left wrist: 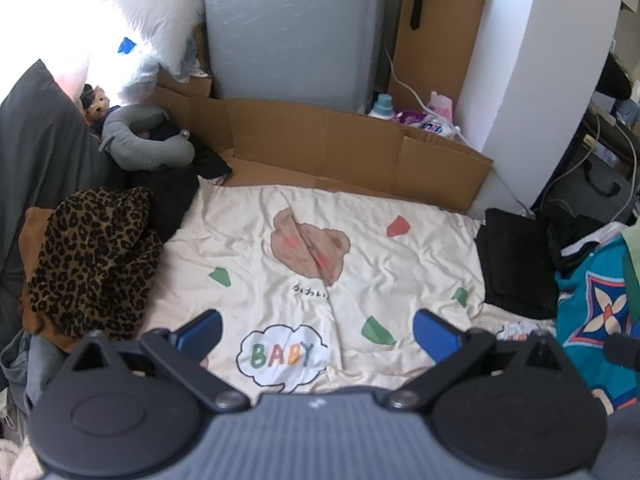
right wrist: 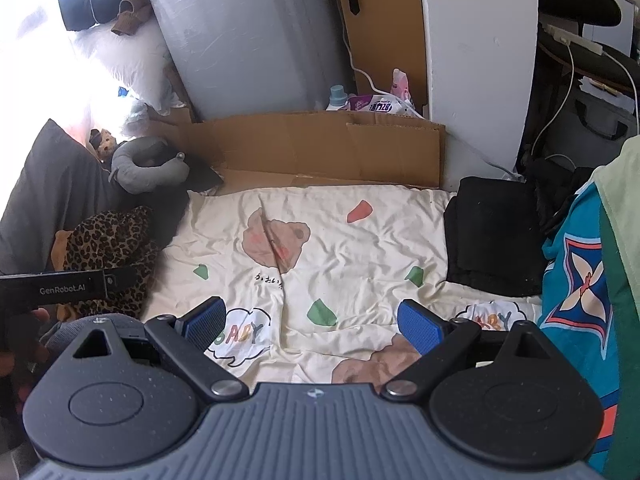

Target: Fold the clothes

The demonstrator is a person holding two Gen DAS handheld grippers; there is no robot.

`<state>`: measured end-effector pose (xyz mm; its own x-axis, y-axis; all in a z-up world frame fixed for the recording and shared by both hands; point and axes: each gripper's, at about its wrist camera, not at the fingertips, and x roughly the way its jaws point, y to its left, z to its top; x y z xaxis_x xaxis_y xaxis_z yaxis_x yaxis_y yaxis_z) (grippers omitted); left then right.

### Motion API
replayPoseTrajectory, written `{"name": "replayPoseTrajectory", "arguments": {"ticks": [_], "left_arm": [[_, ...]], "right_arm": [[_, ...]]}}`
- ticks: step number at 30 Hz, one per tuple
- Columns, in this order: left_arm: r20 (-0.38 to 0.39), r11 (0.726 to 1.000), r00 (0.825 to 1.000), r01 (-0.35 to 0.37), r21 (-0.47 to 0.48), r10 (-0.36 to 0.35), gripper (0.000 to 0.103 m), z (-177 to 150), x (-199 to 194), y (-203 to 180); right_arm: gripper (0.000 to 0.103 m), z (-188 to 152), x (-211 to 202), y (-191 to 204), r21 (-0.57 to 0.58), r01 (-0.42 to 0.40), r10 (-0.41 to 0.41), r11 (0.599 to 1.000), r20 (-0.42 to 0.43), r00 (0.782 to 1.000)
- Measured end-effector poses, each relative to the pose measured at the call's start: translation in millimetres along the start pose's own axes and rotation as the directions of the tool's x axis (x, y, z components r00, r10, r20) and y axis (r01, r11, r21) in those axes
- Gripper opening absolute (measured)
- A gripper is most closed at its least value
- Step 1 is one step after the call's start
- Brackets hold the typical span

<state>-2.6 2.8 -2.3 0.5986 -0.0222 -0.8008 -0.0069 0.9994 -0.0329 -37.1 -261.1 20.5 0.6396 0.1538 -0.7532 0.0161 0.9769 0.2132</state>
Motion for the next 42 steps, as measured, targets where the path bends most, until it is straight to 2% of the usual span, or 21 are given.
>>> {"name": "replayPoseTrajectory", "arguments": {"ticks": [8,16,18,20,27,37,42], "left_arm": [[0.001,1.0,1.0,0.005,-0.005,-0.005,0.103,1.9,-0.1,1.5],[0.017,0.999,0.999,-0.029,-0.019,0.029,0.102,1.4,-2.0,-0.8],[0.018,0.999,0.999,-0.047,0.009,0.047,0.102,2.5,-2.9,-5.5],[0.007,0.998,0.999,-0.037,0.041,0.036,0.102,4.4,-2.0,-9.7],[0.005,0.999,1.0,-0.012,0.039,0.012,0.102,9.1,-3.1,-3.5],[0.037,1.0,0.999,-0.002,0.007,0.001,0.102,27.3,-11.0,26.0],[0.047,1.0,0.999,0.01,0.029,-0.011,0.093,38.9,-14.6,54.6]], "right_arm": [[0.096,1.1,1.0,-1.1,-0.001,0.0,0.0,1.0,-0.007,1.0],[0.096,2.5,1.9,1.6,0.002,0.004,-0.004,1.0,-0.016,1.0],[0.096,4.1,4.2,1.9,-0.003,0.01,-0.011,1.0,-0.031,0.999],[0.096,4.5,3.8,-0.4,0.002,0.005,-0.005,1.0,-0.033,0.999],[0.096,10.4,-2.1,-8.1,0.027,-0.008,0.008,1.0,-0.012,1.0],[0.096,28.0,-7.5,3.0,0.025,-0.047,0.046,0.999,0.042,0.998],[0.096,37.8,-4.5,10.7,0.033,-0.065,0.062,0.997,0.081,0.995]]}}
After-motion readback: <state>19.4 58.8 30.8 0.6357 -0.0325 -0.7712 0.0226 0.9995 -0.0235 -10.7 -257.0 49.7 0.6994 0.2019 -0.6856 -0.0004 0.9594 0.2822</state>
